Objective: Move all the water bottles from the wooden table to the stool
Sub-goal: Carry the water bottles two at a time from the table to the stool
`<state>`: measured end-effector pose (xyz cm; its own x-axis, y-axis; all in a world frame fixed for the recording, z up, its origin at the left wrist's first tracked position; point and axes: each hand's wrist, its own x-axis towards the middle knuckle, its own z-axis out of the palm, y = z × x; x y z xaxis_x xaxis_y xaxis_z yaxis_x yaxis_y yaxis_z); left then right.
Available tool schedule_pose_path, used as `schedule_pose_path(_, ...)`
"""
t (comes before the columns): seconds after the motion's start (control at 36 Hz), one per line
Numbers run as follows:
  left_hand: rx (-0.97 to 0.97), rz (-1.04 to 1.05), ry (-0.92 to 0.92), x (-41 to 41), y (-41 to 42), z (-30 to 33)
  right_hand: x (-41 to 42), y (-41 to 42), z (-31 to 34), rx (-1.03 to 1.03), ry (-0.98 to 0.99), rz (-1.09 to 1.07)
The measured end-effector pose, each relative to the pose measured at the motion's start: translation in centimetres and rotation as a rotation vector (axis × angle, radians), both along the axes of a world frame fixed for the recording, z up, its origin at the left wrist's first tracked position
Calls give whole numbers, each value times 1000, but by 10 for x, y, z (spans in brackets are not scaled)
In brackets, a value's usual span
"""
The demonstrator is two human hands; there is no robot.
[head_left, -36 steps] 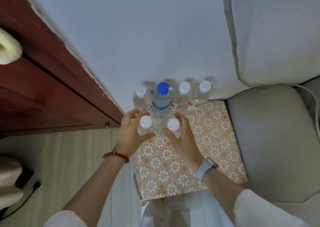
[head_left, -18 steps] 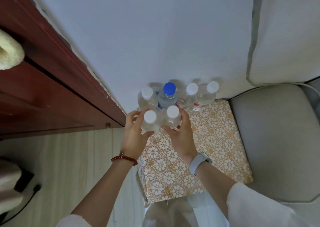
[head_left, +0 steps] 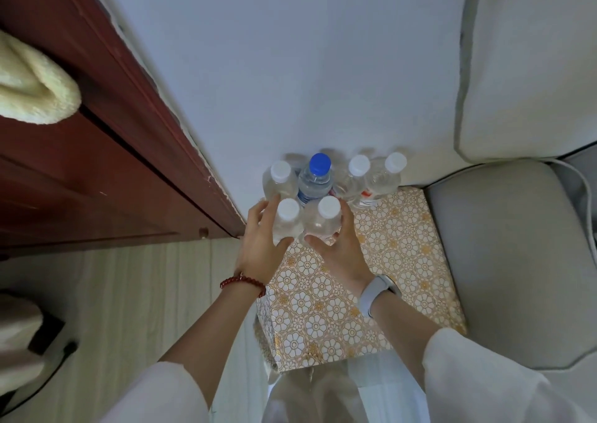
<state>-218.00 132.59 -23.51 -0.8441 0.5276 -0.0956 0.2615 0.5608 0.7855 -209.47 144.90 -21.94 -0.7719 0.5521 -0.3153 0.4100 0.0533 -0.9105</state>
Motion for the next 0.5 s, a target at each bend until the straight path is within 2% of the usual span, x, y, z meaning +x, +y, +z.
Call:
schedule_pose_path(0.14, -62, 84, -188, 18, -12, 20, 26, -1, 18, -27, -178, 52)
schedule_pose_path(0.25, -110, 202, -247, 53, -36, 51, 54, -4, 46, -20, -258, 87)
schedule_pose_path(0.39, -125, 365, -232, 112, -69, 98, 89, -17, 83, 27, -268, 198)
schedule_pose_path(0.5, -80, 510, -172, 173, -95, 142, 123, -41, 121, 67, -208, 450)
